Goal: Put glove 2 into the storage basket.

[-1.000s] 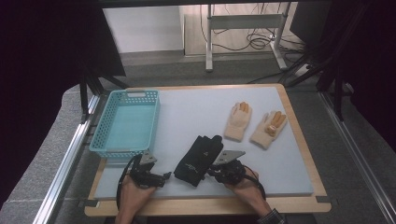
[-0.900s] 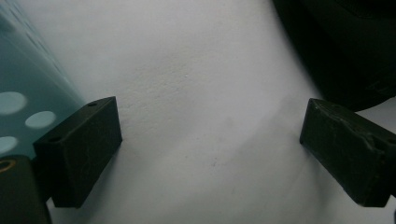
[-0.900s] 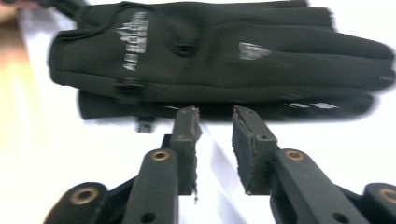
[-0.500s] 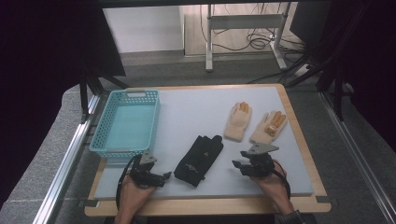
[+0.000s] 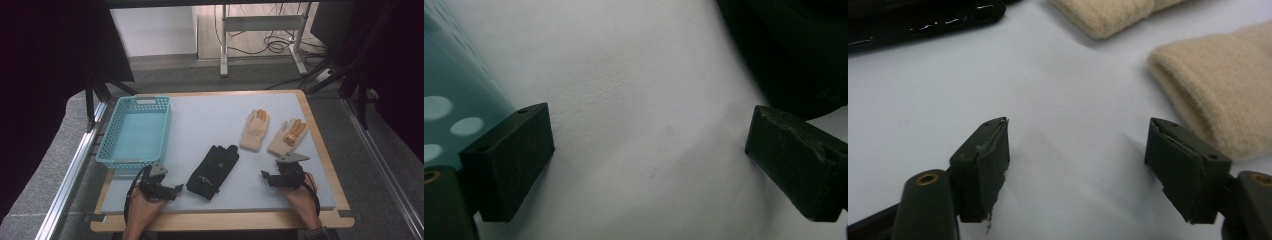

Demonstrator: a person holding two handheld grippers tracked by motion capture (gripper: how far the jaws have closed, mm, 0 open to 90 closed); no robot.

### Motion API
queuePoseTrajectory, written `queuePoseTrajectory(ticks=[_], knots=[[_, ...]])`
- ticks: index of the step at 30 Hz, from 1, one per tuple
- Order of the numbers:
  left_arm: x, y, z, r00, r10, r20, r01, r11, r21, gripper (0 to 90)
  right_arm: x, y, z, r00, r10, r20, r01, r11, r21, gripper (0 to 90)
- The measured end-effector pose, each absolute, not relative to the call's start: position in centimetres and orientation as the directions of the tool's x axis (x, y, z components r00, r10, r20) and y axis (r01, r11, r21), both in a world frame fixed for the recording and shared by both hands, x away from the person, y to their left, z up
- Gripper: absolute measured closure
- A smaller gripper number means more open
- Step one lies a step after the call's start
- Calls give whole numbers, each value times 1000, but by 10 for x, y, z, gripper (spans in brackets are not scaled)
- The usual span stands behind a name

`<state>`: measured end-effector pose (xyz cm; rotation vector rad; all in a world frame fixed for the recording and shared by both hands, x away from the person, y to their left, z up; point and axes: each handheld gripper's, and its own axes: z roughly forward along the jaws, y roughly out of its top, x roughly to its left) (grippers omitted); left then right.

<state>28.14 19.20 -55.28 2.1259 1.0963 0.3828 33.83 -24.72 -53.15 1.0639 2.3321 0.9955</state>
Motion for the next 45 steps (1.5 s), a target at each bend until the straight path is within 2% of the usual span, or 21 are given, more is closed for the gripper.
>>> queuePoseTrajectory(ticks=[13, 18, 21, 25, 28, 33, 45], knots=[[281, 192, -550, 590, 805, -68, 605, -385, 697, 64, 338, -247, -532, -633, 772, -49, 498, 455, 738, 239], [276, 194, -539, 573, 815, -90, 613, -353, 707, 71, 338, -248, -532, -633, 773, -49, 499, 455, 738, 239], [272, 189, -527, 583, 810, -69, 607, -377, 699, 69, 338, -248, -532, -633, 773, -49, 499, 455, 738, 239], [272, 175, -510, 626, 778, -62, 581, -412, 702, 56, 338, -248, -532, -633, 772, -49, 498, 455, 738, 239], [276, 162, -499, 648, 756, -88, 571, -406, 713, 51, 338, -248, -532, -633, 772, -49, 498, 455, 738, 239], [290, 126, -490, 678, 727, -106, 574, -434, 694, 24, 338, -248, -532, -633, 773, -48, 499, 454, 738, 239], [329, 62, -512, 640, 761, -106, 655, -468, 593, 0, 338, -248, -532, -635, 771, -46, 499, 455, 738, 237]])
